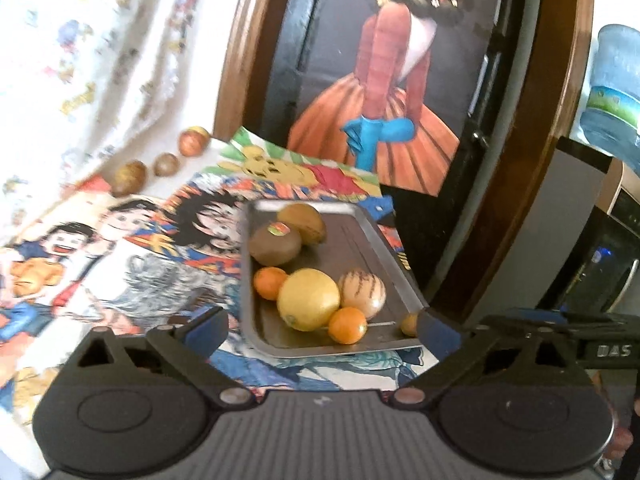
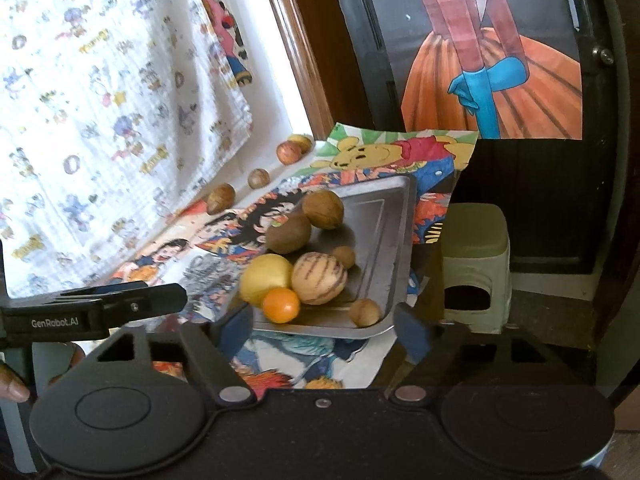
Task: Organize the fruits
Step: 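Withdraw both tools from the tray toward the remaining fruits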
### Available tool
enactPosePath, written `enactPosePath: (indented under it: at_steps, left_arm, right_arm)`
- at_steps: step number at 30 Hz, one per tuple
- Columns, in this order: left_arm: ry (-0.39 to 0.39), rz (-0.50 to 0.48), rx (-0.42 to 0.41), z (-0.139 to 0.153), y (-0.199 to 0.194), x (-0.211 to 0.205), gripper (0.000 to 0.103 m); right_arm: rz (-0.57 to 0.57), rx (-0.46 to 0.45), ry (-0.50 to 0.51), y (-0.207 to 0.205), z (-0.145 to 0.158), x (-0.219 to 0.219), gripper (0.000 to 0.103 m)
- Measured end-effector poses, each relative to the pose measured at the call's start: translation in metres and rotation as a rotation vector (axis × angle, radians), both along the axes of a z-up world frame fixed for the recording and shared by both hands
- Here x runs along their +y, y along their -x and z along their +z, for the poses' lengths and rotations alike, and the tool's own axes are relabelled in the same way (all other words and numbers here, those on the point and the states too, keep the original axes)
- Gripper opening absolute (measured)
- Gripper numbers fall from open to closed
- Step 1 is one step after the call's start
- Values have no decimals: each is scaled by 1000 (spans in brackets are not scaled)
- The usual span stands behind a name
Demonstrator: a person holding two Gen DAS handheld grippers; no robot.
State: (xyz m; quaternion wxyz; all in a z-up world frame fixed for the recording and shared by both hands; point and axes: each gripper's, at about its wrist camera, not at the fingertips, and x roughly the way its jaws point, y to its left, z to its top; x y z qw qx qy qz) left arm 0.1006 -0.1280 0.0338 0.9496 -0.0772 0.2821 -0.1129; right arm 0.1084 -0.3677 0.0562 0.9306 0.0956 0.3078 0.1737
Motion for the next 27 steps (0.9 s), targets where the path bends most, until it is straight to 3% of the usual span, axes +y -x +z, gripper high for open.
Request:
enactPosePath:
  at_steps: [6, 15, 22, 27]
  left_arm:
    - [-32, 69, -32, 18, 35, 14, 102]
    - [-36, 154, -68, 34, 86, 39, 102]
    - [-37, 305, -39, 48, 115, 75, 102]
    - [-5, 391, -54, 69, 126, 108, 103]
  right_arm:
    - [15, 13, -93, 34, 20, 5, 102]
    - [94, 133, -210, 67, 48, 25, 102]
    - [177, 226, -268, 79, 73, 56, 102]
    - [232, 227, -295, 75, 106, 77, 102]
